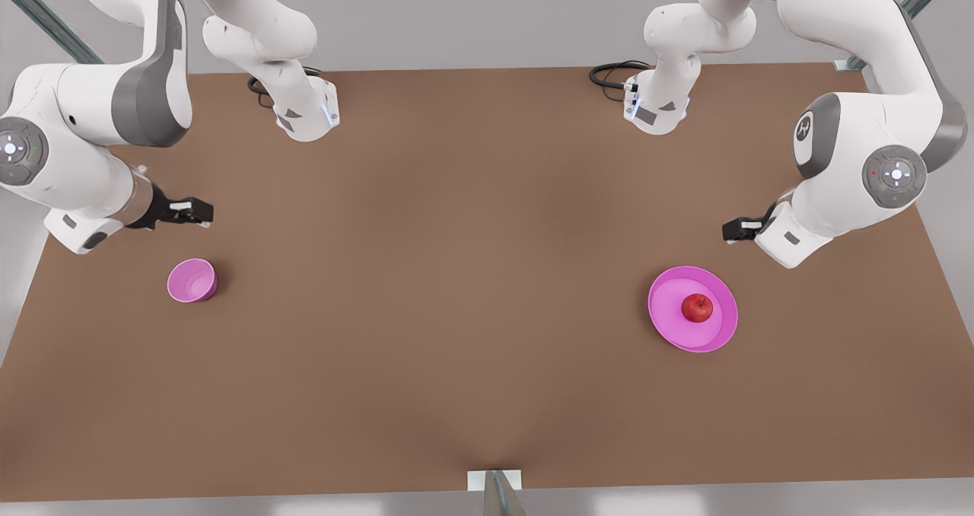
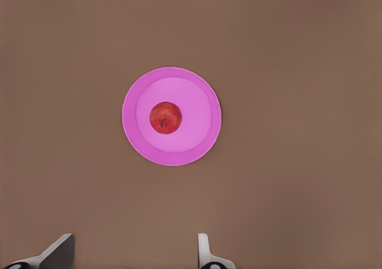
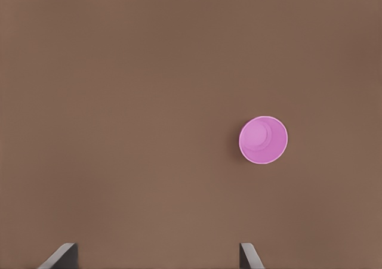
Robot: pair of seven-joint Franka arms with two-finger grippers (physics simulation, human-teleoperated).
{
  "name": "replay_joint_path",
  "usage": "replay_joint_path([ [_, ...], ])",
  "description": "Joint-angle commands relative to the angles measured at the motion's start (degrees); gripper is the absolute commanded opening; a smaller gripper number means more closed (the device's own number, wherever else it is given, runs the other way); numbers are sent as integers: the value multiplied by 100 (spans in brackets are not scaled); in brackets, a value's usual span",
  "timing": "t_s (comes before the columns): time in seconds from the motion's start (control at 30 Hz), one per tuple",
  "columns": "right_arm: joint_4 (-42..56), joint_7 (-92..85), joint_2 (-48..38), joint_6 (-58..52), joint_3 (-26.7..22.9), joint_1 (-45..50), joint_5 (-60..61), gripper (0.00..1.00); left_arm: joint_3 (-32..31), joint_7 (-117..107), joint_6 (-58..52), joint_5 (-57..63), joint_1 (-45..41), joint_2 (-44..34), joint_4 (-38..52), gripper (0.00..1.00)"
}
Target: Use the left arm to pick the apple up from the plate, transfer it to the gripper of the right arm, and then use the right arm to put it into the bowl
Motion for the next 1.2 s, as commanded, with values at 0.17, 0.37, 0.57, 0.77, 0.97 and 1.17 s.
replay_joint_path([
  [0.17,-72,54,-63,234,-7,-15,2,100,16,217,1547,28,-26,1179,-68,100],
  [0.37,-63,54,-89,243,10,-59,2,100,148,208,4281,-7,53,1311,-1816,100],
  [0.57,-72,54,-116,234,19,-33,-7,100,227,217,4905,20,238,1469,-2344,100],
  [0.77,-72,54,-80,251,19,-33,1,100,341,217,5335,11,264,1636,-2704,100],
  [0.97,-72,54,-63,260,19,-50,-7,100,341,208,5600,-24,273,1777,-2836,100],
  [1.17,-72,54,-54,260,19,-68,-7,100,341,208,5600,-24,255,1900,-2933,100],
])
